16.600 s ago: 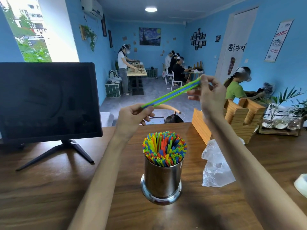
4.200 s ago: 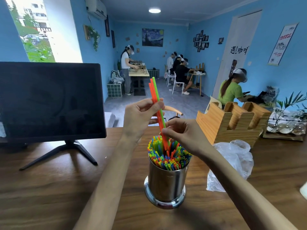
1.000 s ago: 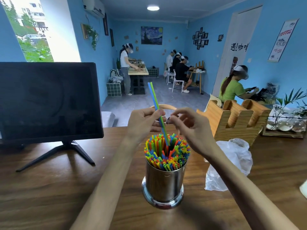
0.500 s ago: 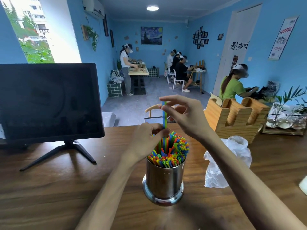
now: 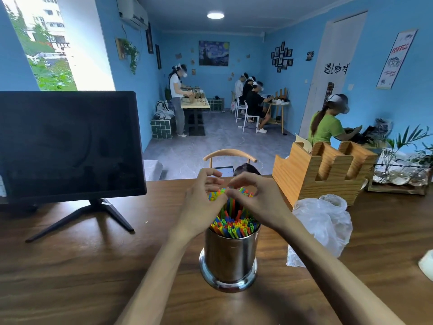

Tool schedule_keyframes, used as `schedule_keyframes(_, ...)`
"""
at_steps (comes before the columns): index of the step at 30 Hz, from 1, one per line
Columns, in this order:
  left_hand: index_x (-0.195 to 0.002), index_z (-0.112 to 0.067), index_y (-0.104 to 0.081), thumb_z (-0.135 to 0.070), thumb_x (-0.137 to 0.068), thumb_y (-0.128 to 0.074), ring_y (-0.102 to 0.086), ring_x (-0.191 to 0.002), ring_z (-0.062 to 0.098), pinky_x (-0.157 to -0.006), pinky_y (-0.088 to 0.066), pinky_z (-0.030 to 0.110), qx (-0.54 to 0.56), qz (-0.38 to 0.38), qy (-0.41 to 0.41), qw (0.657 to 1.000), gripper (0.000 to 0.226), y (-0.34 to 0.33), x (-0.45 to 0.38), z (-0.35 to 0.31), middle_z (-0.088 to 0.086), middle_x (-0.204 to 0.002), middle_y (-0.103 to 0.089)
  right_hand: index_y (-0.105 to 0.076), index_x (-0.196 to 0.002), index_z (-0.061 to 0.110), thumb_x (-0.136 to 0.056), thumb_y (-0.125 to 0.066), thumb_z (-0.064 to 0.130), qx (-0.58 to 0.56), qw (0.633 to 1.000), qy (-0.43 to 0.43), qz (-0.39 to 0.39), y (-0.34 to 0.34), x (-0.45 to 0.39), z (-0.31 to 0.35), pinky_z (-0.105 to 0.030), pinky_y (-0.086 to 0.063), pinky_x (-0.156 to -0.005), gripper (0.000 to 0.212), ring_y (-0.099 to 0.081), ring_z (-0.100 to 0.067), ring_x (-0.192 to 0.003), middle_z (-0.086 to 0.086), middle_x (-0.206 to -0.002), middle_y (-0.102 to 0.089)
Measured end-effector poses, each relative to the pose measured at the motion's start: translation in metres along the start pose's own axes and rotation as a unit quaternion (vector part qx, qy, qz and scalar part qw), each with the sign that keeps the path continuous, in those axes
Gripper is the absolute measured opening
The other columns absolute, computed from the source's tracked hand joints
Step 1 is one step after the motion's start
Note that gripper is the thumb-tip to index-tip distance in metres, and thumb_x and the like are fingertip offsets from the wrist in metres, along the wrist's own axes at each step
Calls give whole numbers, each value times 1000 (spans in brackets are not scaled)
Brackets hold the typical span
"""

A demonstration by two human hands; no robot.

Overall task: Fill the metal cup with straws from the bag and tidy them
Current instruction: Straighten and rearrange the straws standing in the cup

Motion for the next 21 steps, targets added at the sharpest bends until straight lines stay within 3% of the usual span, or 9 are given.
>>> schedule_keyframes(5,-114,-48,-62,-8,-88,-71,-63,-114,-2,-99,-51,24,-11,23,-42,999,48,0,0,0,-23,-116,-68,-81,-84,22,-86,-81,31,14,999,-12,37,-2,4,-7,-36,-49,-96,10,-60,-3,-109,14,-102,-74)
schedule_keyframes(8,-120,-44,-62,-13,-94,-68,-61,-120,-3,-103,-48,22,14,31,-40,999,42,-3,-1,3,-21,-122,-68,-83,-89,23,-91,-75,36,5,998,-30,56,2,0,-12,-33,-48,-98,15,-59,-2,-114,16,-108,-73)
schedule_keyframes(13,-124,-47,-61,-17,-96,-70,-56,-120,-12,-102,-44,9,-7,45,-31,998,42,-7,-1,10,-28,-125,-65,-78,-101,28,-99,-65,30,-84,989,-119,-34,18,-15,-31,-15,-51,-79,14,-68,0,-94,17,-96,-76)
schedule_keyframes(15,-122,-48,-63,-20,-96,-70,-58,-118,-11,-101,-46,11,-21,47,-25,998,39,-7,-2,12,-29,-122,-66,-78,-100,27,-100,-64,27,-88,979,-175,-50,22,-22,-43,-16,-50,-75,14,-69,-4,-89,13,-91,-76)
schedule_keyframes(18,-117,-44,-70,-22,-98,-67,-62,-115,-4,-101,-52,27,-52,53,-21,997,30,-9,-2,14,-24,-118,-70,-77,-101,21,-100,-63,32,-51,968,-241,49,13,-27,-57,-26,-52,-75,18,-70,-17,-88,2,-94,-77)
schedule_keyframes(21,-119,-40,-73,-24,-99,-65,-64,-116,0,-102,-55,34,-61,63,-9,996,27,-10,-2,15,-21,-120,-72,-78,-98,21,-98,-65,42,-37,954,-263,137,1,-23,-61,-23,-51,-74,25,-71,-11,-91,5,-94,-77)
Point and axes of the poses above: each hand's wrist, its own x-axis away from the middle knuckle, its own y-axis out of the back of the hand, z = x × y, the point moved 5 cm from there along -x, towards the middle knuckle
